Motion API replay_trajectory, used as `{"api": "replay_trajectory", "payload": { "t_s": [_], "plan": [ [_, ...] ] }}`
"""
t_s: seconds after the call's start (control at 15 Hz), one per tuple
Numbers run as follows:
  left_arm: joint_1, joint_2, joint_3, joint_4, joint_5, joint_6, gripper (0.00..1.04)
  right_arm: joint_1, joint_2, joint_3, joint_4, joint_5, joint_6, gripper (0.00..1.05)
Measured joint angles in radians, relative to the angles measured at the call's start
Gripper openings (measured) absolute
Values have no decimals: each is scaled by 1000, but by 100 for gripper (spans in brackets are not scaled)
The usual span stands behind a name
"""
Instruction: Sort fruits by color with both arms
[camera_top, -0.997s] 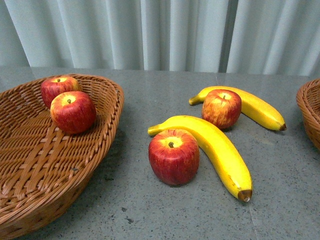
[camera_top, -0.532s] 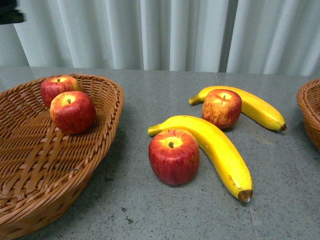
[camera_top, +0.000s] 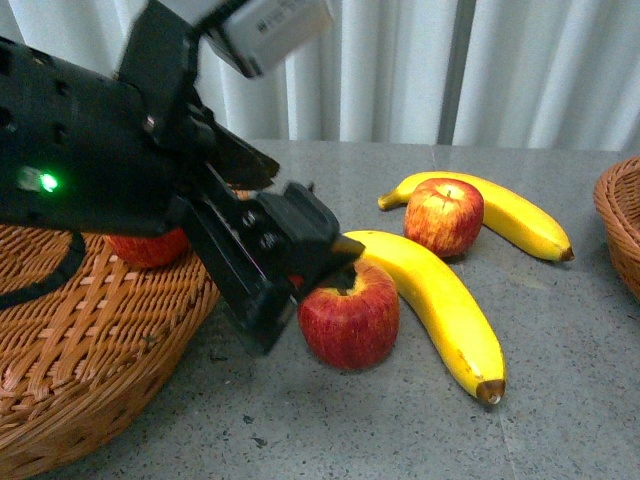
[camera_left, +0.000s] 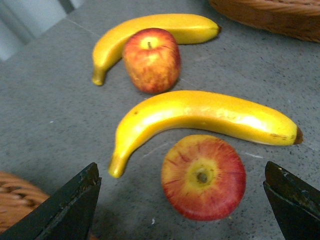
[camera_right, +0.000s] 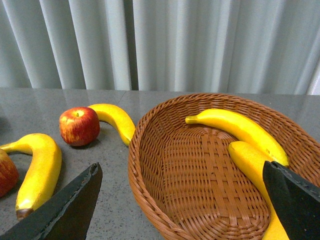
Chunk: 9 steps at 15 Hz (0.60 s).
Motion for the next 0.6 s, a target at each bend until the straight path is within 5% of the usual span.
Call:
{"api": "replay_trajectory", "payload": {
  "t_s": [0.6],
  "plan": [
    [-44,242,91,0,40,133,98,0,0,0,0,0,0,98]
  ]
}}
